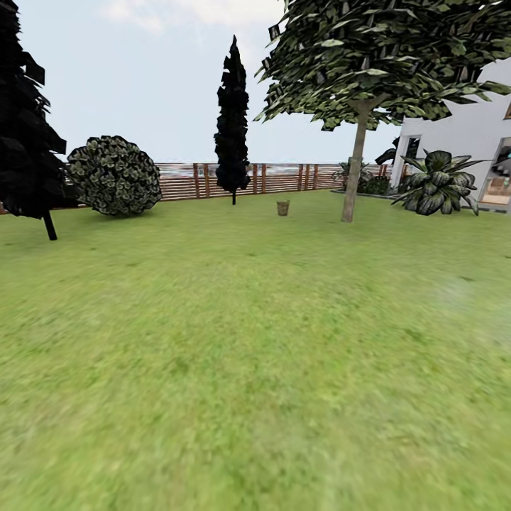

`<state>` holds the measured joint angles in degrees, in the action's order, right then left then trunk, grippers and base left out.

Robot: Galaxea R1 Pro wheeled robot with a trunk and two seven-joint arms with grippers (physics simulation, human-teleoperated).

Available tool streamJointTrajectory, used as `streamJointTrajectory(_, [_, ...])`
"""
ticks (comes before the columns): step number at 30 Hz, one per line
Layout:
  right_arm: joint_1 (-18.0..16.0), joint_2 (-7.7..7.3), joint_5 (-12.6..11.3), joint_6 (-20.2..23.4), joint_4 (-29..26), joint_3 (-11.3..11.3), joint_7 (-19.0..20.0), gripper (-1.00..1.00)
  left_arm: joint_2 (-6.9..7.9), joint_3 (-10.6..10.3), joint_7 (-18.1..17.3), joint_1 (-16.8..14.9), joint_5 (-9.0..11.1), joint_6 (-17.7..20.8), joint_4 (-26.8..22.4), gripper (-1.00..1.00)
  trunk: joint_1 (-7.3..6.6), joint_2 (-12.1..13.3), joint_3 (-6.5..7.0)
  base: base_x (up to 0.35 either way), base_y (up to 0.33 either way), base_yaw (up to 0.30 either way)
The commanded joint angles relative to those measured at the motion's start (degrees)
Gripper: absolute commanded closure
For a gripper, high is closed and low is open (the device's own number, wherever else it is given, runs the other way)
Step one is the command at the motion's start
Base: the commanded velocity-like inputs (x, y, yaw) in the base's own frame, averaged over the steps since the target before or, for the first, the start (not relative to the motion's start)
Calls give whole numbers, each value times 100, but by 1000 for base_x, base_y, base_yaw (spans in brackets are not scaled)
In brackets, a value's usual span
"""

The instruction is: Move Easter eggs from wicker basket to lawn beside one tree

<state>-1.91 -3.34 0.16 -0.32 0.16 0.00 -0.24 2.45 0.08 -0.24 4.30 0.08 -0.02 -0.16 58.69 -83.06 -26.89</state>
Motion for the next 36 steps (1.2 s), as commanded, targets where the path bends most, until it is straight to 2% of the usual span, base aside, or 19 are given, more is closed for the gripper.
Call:
streamJointTrajectory(1, [-3,0,2,-3,2,0,-2,-100,1,1,-2,-1,1,1,-2,-100,3,-2,-4,332,0,0])
streamJointTrajectory(36, [-3,0,-5,-3,2,-5,-2,-100,-1,1,-2,1,1,2,-2,-100,3,-2,-4,332,0,0])
